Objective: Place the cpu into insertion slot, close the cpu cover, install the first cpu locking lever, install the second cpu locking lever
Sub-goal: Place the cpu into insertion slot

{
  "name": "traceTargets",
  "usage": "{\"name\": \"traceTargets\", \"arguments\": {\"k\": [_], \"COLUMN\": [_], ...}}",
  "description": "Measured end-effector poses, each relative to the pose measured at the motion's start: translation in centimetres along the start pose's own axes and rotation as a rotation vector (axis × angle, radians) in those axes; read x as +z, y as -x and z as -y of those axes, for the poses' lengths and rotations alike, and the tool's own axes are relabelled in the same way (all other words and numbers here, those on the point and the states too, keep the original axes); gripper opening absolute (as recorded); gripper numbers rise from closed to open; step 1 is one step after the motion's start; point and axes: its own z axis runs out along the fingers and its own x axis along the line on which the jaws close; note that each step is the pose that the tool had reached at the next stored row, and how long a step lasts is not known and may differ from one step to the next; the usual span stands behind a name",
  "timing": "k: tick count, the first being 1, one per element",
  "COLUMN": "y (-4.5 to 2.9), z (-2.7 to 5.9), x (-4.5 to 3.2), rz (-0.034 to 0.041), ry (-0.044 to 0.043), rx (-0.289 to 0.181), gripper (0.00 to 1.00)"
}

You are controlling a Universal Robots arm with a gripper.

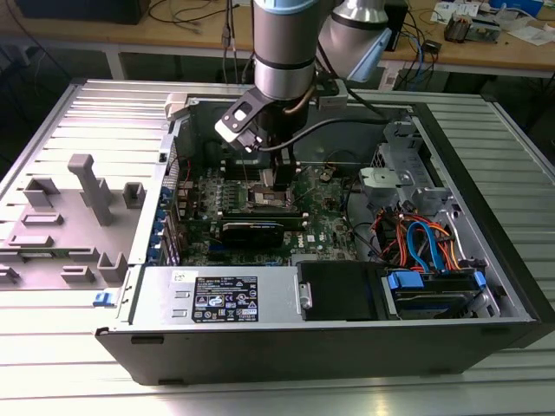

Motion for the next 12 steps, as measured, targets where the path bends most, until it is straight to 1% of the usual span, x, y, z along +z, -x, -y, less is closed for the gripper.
{"name": "traceTargets", "arguments": {"k": [1,2,4,5,8,10,12], "y": [0.01,0.02,0.02,0.03,0.05,0.07,0.08], "z": [0.0,0.02,0.03,0.04,0.05,0.07,0.12], "x": [0.14,0.47,0.78,1.04,1.65,2.0,2.45], "rz": [0.0004,0.0011,0.0018,0.0028,0.0045,0.005,0.005], "ry": [0.0003,0.0011,0.0022,0.003,0.0049,0.0053,0.0054], "rx": [0.011,0.035,0.064,0.091,0.15,0.163,0.164], "gripper": [0.54,0.54,0.54,0.54,0.54,0.54,0.54]}}
